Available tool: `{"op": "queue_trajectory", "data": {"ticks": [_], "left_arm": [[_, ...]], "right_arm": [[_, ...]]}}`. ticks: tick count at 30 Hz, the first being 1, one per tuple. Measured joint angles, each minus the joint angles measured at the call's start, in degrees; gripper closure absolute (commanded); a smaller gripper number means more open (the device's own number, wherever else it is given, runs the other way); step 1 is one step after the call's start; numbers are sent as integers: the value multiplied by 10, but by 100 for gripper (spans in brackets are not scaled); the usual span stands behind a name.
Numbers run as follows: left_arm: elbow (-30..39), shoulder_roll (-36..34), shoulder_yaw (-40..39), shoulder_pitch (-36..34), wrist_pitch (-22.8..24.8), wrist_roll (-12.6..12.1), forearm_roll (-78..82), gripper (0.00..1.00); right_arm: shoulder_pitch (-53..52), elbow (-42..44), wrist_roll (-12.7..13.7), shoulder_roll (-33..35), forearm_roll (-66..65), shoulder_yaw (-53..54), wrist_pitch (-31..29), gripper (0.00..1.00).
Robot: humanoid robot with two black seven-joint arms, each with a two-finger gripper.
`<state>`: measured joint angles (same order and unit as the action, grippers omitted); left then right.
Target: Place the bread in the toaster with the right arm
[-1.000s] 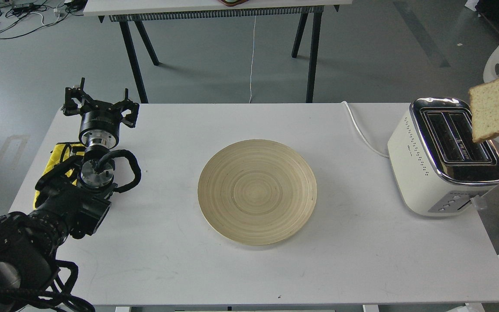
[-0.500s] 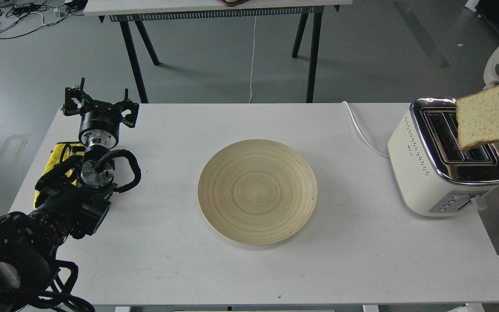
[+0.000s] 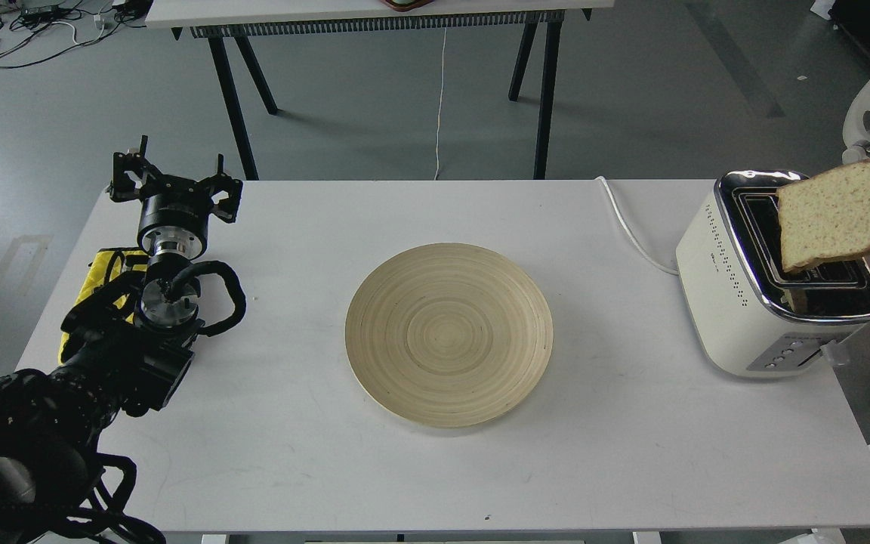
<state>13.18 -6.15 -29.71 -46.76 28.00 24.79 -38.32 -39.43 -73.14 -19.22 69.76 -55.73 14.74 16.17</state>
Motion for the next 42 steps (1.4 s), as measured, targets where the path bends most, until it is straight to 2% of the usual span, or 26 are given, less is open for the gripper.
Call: {"op": "queue_trajectory", "data": {"ticks": [6, 13, 17, 19, 20, 29, 35, 39, 42], "left_arm": [[0, 0, 0, 0, 0, 0, 0, 0], [0, 0, 0, 0, 0, 0, 0, 0], [0, 0, 0, 0, 0, 0, 0, 0], [0, 0, 0, 0, 0, 0, 0, 0], [0, 0, 0, 0, 0, 0, 0, 0], [0, 0, 0, 0, 0, 0, 0, 0], [0, 0, 0, 0, 0, 0, 0, 0], [0, 0, 0, 0, 0, 0, 0, 0], [0, 0, 0, 0, 0, 0, 0, 0]], "right_arm": [[1, 8, 2, -7, 0, -1, 0, 99], [1, 39, 4, -47, 0, -3, -1, 90], [1, 44, 8, -68, 0, -3, -2, 54], [1, 44, 8, -77, 0, -3, -2, 0], [1, 44, 8, -81, 0, -3, -3, 3], [-10, 36, 10, -101, 10, 15, -5, 1], [-12, 9, 10, -100, 23, 81, -3, 1], [-11, -45, 9, -106, 118, 123, 0, 1], [-10, -72, 7, -138, 214, 153, 1, 1]]}}
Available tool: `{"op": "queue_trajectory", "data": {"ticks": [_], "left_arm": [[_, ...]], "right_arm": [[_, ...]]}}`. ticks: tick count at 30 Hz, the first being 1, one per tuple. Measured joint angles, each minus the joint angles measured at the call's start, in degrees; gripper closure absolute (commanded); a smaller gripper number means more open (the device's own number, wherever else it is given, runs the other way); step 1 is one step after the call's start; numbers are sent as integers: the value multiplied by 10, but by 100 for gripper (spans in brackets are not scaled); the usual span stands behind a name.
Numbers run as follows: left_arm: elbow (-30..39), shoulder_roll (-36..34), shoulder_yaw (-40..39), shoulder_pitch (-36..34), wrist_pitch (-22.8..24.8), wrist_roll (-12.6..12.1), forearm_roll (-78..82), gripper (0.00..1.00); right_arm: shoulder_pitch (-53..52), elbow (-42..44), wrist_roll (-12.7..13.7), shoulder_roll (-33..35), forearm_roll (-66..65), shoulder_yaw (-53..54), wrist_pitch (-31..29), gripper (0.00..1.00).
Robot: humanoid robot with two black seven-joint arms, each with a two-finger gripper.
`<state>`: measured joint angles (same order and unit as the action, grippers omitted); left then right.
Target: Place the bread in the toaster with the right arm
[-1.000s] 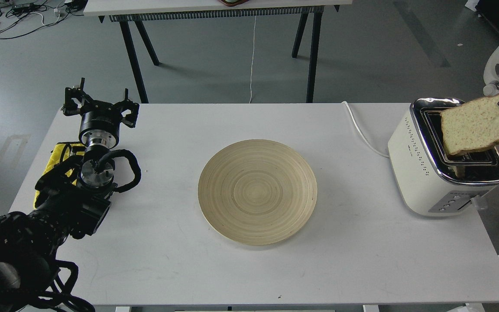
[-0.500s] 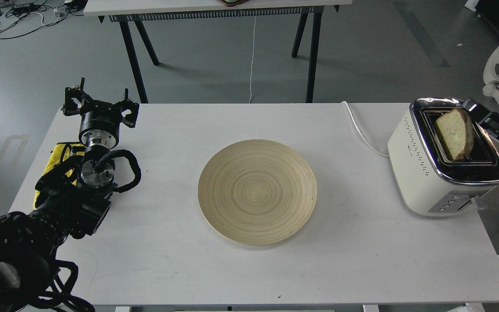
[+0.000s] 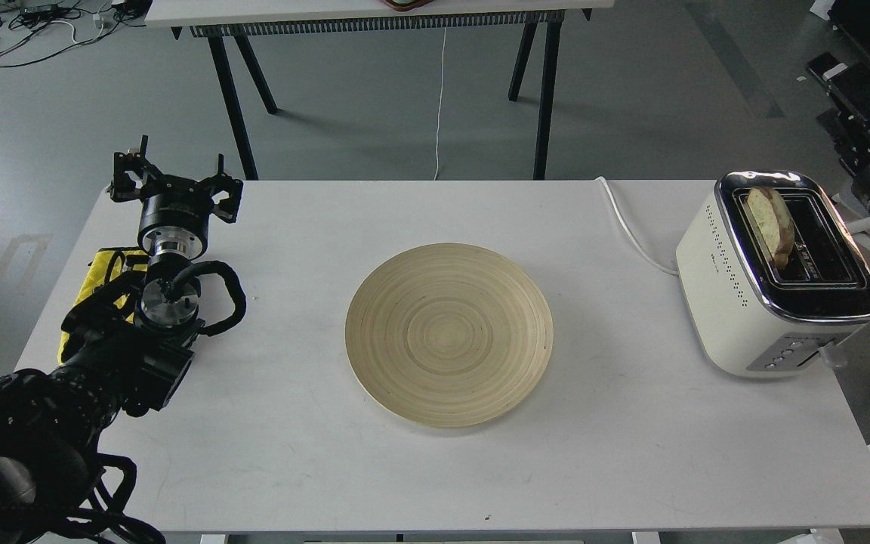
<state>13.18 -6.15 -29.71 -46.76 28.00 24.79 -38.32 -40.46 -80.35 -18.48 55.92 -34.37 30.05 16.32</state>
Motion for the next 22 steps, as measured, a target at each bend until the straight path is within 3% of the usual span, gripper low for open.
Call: {"op": "queue_trajectory", "data": {"ticks": [7, 11, 13, 18, 22], "left_arm": [[0, 0, 0, 0, 0, 0, 0, 0], [0, 0, 0, 0, 0, 0, 0, 0], [0, 0, 0, 0, 0, 0, 0, 0], [0, 0, 0, 0, 0, 0, 0, 0], [0, 0, 0, 0, 0, 0, 0, 0]], "right_arm": [[13, 9, -14, -145, 63, 53, 16, 1], [43, 35, -74, -240, 66, 82, 14, 1], [56, 60, -89, -286, 67, 102, 12, 1], [67, 146, -95, -395, 80, 162, -1, 1], [70, 162, -95, -430, 86, 176, -10, 1]]}}
